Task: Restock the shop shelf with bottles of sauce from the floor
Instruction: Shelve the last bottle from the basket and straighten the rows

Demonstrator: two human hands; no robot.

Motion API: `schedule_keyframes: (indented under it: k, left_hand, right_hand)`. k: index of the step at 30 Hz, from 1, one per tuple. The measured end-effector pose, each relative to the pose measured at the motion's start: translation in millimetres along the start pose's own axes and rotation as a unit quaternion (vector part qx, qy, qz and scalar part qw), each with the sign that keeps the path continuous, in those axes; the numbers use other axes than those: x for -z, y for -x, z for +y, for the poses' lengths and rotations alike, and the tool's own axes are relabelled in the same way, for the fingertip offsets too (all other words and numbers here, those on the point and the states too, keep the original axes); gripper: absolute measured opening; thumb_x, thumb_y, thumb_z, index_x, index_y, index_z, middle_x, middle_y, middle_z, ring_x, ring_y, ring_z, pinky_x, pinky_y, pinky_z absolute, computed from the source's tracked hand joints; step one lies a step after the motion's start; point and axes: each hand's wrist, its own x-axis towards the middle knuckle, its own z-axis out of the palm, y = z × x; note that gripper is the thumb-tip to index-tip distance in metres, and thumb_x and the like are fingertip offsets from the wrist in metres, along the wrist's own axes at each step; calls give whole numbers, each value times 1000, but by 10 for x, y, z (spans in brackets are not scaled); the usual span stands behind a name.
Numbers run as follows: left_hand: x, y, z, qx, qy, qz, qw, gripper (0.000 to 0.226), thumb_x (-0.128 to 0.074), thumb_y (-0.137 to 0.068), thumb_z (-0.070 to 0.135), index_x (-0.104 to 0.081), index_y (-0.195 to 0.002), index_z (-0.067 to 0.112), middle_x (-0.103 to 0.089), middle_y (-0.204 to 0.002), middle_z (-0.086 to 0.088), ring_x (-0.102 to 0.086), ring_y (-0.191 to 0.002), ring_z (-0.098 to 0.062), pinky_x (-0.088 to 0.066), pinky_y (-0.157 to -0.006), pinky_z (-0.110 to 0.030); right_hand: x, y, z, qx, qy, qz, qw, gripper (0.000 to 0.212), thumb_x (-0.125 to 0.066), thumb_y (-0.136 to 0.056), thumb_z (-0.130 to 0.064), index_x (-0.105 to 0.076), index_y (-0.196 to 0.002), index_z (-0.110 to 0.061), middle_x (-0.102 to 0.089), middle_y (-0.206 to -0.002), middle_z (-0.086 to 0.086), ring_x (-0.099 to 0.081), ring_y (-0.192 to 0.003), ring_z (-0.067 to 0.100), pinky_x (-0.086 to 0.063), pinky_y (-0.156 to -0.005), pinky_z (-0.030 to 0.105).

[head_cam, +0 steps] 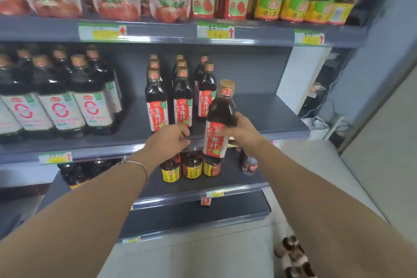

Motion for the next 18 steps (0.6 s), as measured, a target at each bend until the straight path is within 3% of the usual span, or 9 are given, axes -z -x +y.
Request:
schedule_keyframes:
  k: [4,8,13,18]
  left_hand:
    - [-20,-527,14,-8,-16,-14,1000,26,-58,-89,22,-59,-113,13,-67,-105,-8,-64,-94,-26,-51,-89,-40]
    - [-56,-980,-20,-11,-38,-24,999,25,-55,-90,23,-59,-113,14,-67,-105,-9,-62,-96,-25,-51,-87,-37]
    - [-152,-1300,-54,-6,-50,-44,998,28,-54,-91,23,-58,-117,13,-66,-105,-8,-62,-96,-23,-50,-83,-33]
    - [-212,-1460,-72,6,-66,-45,997,29,-52,-91,23,-57,-119,15,-66,-110,-6,-61,-102,-22,-46,-83,-30]
  right_hand:
    - [164,-466,-60,3,7,21,1000,42,-70,-77,5,-49,-110,-10,-65,-107,9,-64,-100,28,-53,-88,45]
    - [230,-946,-42,-8,16,25,1000,41,-71,-76,4,-50,-107,-13,-65,-105,5,-63,-100,22,-50,-85,35]
    - [233,-1409,53,-14,18,11,1000,48,-75,-74,0,-53,-115,-10,-66,-116,11,-63,-109,26,-47,-100,48]
    - [233,-1712,136,-16,33,-16,999,41,-76,-72,-2,-54,-101,-21,-66,-113,9,-62,-108,26,-46,-101,50]
